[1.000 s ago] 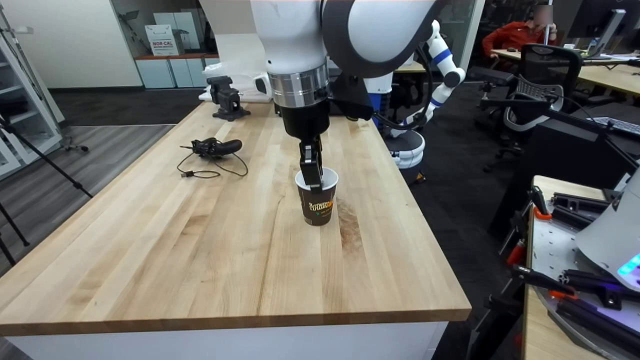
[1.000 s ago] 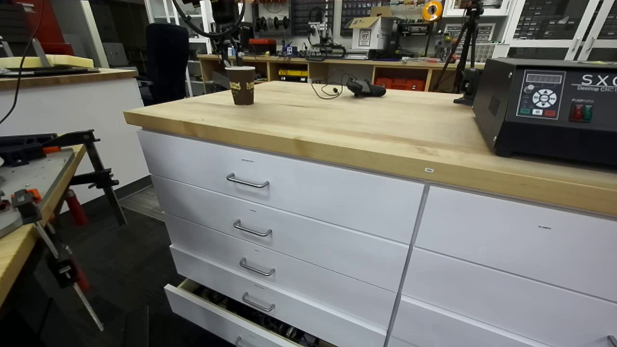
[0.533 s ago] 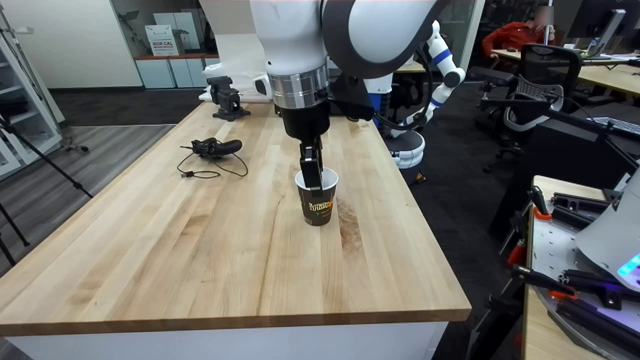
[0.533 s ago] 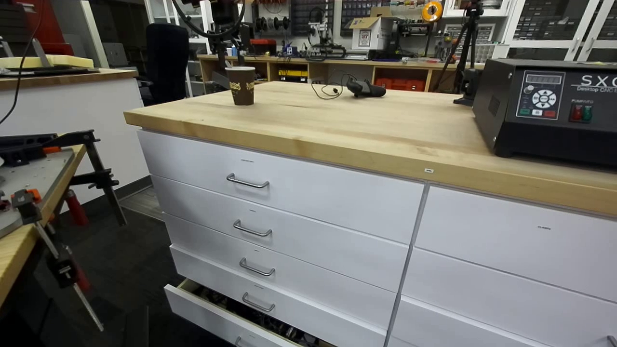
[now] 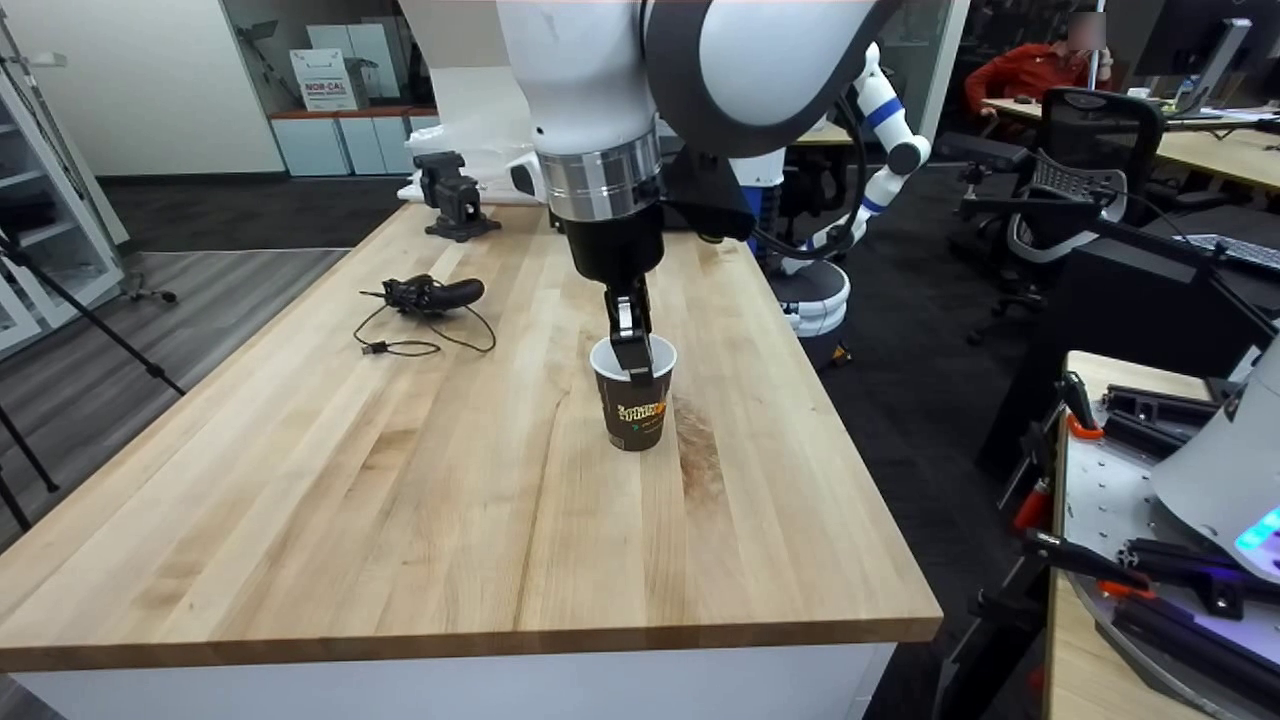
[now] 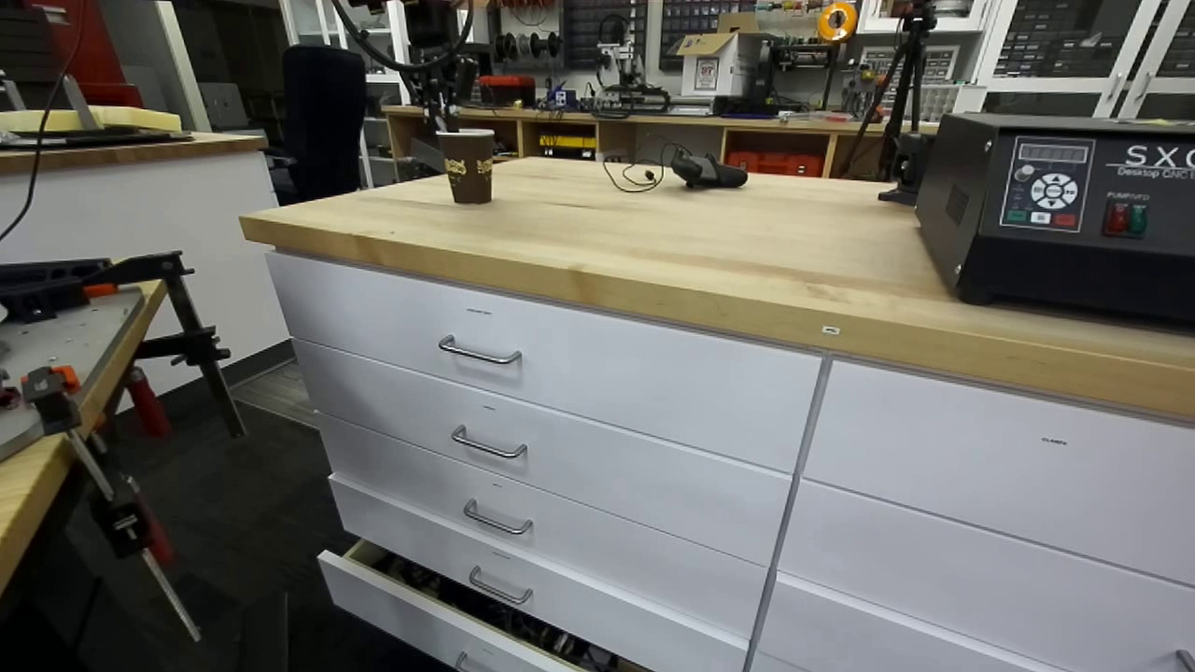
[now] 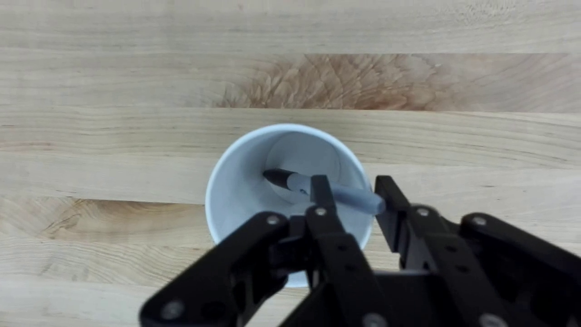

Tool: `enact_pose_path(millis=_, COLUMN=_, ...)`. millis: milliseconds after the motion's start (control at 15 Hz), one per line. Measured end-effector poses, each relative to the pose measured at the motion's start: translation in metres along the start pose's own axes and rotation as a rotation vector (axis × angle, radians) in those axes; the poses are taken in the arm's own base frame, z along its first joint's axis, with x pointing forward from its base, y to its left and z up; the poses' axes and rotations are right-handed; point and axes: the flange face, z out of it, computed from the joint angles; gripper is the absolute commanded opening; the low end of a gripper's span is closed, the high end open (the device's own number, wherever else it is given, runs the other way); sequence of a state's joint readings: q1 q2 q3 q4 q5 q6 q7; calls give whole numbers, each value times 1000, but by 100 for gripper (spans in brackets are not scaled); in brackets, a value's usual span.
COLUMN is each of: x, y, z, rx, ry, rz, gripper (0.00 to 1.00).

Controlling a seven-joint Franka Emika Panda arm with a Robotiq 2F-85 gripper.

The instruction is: Remove the pen from the cup and put it on the table

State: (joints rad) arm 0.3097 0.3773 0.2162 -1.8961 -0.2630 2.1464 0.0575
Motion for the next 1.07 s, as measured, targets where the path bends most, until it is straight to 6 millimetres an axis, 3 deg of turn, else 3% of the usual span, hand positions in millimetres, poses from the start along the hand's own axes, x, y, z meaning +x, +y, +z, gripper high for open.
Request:
enact_pose_path(millis=67, x=0, y=0, z=0, rx=0, ry=-4, rz=-2, gripper=63)
enact_pose_path(millis=133, x=-1, y=0, z=1, rx=0, ry=-8, rz=-3, gripper=19)
enact_pose_path(millis=267, x=-1, y=-1, z=1, rx=0, ry=-12, rz=-7, gripper=21)
enact_pose_path(millis=400, x=-1, y=-3, z=0, rx=0, ry=-12, rz=-11, gripper=7)
enact_pose_path(millis=467, x=-1, y=-5, z=-1, rx=0, ry=-13, rz=-13, gripper=51)
enact_pose_path(millis=600, x=-2, y=-7, z=-4, rx=-2, ry=-12, rz=-17, gripper=49)
enact_pose_path(millis=667, x=-2, y=-9, z=-5, rx=-2, ry=-12, rz=-20, gripper=55)
enact_pose_path(millis=800, x=-3, y=-12, z=-7, rx=-3, ry=-20, rz=-26, gripper=14)
enact_pose_path(millis=1067, x=-3, y=-21, z=-8, rx=-5, ry=-25, rz=-40, gripper=0)
